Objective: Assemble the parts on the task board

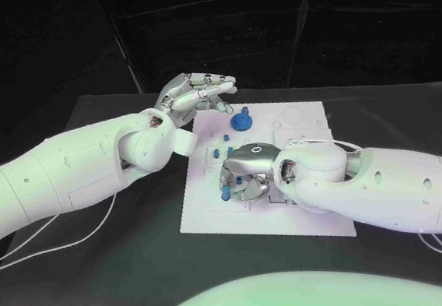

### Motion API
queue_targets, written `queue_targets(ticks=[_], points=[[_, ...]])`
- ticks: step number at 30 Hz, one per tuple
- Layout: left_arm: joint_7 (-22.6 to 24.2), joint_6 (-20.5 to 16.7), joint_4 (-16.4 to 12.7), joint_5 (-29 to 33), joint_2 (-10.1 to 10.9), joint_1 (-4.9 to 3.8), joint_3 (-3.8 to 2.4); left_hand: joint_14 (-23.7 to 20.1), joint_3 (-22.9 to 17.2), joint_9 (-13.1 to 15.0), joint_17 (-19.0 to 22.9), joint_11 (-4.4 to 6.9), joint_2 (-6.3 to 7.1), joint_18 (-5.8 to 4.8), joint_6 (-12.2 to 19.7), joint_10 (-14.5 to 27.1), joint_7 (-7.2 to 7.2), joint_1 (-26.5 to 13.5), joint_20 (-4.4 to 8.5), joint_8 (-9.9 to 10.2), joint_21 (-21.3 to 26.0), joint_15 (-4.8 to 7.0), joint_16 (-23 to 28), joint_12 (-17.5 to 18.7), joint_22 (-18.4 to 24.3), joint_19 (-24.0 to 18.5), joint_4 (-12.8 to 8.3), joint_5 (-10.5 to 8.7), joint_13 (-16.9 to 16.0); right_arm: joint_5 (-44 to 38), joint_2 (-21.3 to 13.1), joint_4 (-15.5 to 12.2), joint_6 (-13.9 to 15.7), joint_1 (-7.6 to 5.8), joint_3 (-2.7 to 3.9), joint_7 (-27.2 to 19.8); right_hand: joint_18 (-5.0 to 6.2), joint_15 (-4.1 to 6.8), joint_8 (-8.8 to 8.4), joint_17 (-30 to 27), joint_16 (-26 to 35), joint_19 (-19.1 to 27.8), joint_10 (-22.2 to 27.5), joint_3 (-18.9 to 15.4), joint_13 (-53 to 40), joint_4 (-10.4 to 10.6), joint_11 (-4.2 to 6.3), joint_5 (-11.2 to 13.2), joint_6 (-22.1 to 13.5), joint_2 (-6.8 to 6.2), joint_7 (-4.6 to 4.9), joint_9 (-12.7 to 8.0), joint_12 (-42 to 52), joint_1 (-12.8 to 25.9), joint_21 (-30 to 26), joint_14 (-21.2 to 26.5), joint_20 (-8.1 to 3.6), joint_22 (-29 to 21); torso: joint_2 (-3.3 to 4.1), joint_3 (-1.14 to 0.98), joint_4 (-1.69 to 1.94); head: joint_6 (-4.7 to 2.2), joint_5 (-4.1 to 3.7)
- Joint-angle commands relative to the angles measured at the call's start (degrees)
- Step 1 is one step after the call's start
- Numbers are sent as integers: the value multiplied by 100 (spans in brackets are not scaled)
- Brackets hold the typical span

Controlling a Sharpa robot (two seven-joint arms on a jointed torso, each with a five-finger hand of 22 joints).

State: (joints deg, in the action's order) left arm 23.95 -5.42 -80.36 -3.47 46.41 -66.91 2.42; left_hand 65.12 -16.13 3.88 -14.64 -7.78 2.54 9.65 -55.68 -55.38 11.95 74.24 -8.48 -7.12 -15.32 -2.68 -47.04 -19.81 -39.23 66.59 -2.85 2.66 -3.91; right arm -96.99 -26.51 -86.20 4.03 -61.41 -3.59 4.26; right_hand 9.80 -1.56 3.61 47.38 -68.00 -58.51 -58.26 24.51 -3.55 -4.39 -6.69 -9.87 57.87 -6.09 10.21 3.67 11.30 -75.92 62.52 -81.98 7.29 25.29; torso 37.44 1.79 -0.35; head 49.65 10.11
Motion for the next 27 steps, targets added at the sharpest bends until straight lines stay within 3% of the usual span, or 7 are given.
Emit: queue_targets(ticks=[1,11,16,27], points=[[29,76,-9,14,0,-13,-4,25,30,-2,-12,0,-38,67,40,39,-10,-34,-4,-39,46,-25,40,-26,19,52,19,16,-7,-83,15,-3,-58,-6,1,46,74,1,13,-34,37,58,61,-61,-12,-10,-4,-35,-52,-55,7,10,-29,34,-38,66,3,-8,1,-3,2,5,5],[25,80,-11,14,0,-14,-4,25,30,-2,-12,0,-38,67,40,39,-10,-34,-4,-39,46,-25,40,-26,19,52,19,16,-7,-86,22,-22,64,-5,0,-3,76,-2,20,1,10,69,72,-92,-19,2,-4,-43,-52,-58,6,14,-7,56,-41,71,11,-10,-1,-3,-4,12,11],[15,86,-11,14,1,-14,-4,25,30,-2,-12,0,-38,67,40,39,-10,-34,-4,-39,46,-25,40,-26,19,52,19,16,-7,-80,-22,-67,307,10,-1,-43,82,5,21,67,-43,67,43,-107,-30,9,7,-71,-63,-39,-4,16,42,56,-36,52,13,-8,-3,-4,-2,11,8],[-1,104,-19,14,21,-14,-4,24,35,-3,-14,0,-39,67,44,43,-9,-36,-4,-41,51,-25,42,-28,26,54,22,16,-7,-17,-461,-452,1591,33,7,-63,84,0,-8,38,-84,70,207,-265,-27,-137,-1,-229,-640,-157,18,1,198,-87,-12,88,17,-3,-18,-3,-20,-38,-57]])
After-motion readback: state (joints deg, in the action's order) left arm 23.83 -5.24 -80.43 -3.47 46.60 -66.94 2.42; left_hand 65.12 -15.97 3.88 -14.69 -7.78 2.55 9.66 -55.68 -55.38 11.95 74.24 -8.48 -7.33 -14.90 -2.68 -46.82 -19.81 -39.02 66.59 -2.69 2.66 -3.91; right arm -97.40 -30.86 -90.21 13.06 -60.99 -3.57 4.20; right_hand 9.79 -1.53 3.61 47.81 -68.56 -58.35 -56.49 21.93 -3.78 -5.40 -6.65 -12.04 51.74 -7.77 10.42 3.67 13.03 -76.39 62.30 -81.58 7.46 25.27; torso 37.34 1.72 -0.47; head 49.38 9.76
